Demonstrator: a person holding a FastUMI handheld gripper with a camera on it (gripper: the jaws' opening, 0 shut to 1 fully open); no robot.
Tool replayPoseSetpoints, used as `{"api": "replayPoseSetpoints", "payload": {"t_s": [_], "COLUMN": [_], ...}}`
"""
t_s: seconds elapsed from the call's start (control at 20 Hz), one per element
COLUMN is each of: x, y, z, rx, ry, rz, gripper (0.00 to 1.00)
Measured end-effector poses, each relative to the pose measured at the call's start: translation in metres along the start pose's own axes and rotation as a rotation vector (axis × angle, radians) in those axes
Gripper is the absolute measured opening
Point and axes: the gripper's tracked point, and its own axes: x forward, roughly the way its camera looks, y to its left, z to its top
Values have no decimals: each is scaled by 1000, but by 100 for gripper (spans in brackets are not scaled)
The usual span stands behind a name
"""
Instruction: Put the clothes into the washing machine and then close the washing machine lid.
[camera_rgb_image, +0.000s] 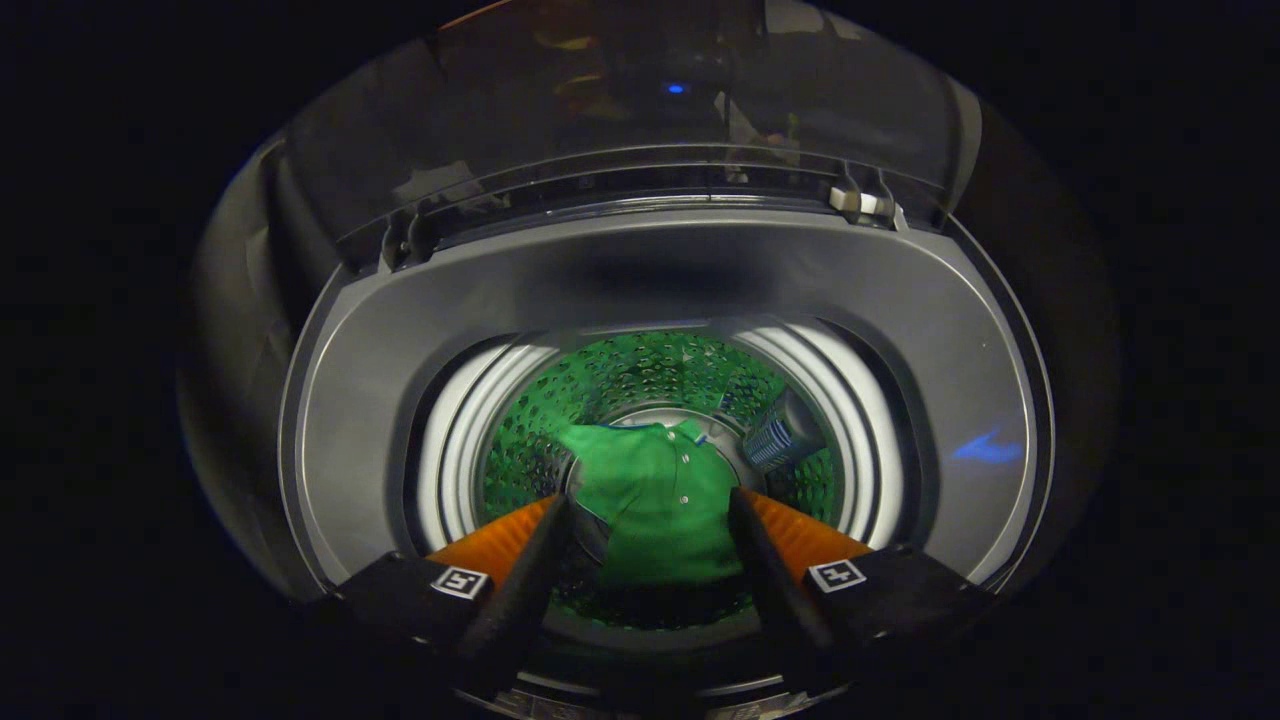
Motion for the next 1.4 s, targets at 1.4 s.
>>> {"api": "replayPoseSetpoints", "payload": {"t_s": [1.4], "x": [-324], "y": [46], "z": [205], "rx": [-156], "ry": [-840], "rz": [131], "gripper": [98]}}
